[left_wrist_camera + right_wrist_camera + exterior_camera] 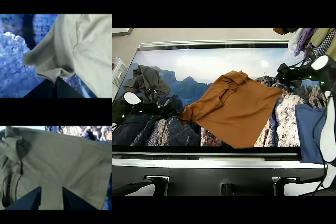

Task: Fold the clothes and pants, and hang the long-sleeved shirts on hangers.

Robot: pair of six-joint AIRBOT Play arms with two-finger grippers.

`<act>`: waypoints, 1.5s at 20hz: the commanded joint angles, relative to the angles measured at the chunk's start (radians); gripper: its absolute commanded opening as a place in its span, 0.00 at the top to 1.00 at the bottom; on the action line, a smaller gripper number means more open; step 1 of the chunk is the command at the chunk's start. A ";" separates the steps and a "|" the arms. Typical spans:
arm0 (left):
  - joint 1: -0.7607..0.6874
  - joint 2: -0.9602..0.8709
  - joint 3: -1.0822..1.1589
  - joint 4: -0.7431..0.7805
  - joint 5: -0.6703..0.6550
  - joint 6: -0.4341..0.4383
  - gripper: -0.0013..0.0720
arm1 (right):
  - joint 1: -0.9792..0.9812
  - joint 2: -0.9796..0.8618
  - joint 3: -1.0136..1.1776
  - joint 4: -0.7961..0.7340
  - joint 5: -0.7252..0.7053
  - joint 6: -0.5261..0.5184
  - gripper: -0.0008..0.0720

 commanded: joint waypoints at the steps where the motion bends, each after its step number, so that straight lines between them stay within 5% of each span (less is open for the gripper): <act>1: 0.006 0.029 -0.006 0.001 -0.009 0.001 0.95 | -0.073 0.072 0.004 -0.055 0.156 -0.052 0.55; 7: 0.014 0.093 -0.006 0.001 -0.010 0.027 0.95 | -0.210 0.198 -0.144 -0.051 0.399 -0.184 0.46; 11: 0.014 0.093 -0.006 0.000 -0.024 0.027 0.95 | -0.153 0.359 -0.570 0.115 0.252 -0.200 0.42; 15: 0.014 0.093 -0.006 0.000 -0.041 0.027 0.95 | 0.004 0.472 -0.893 0.127 0.113 -0.214 0.42; 24: 0.014 0.093 -0.006 0.000 -0.041 0.027 0.95 | 0.120 0.488 -1.007 0.103 0.022 -0.116 0.42; 30: 0.014 0.092 -0.006 0.000 -0.034 0.042 0.95 | 0.120 0.487 -1.153 0.272 -0.061 -0.147 0.42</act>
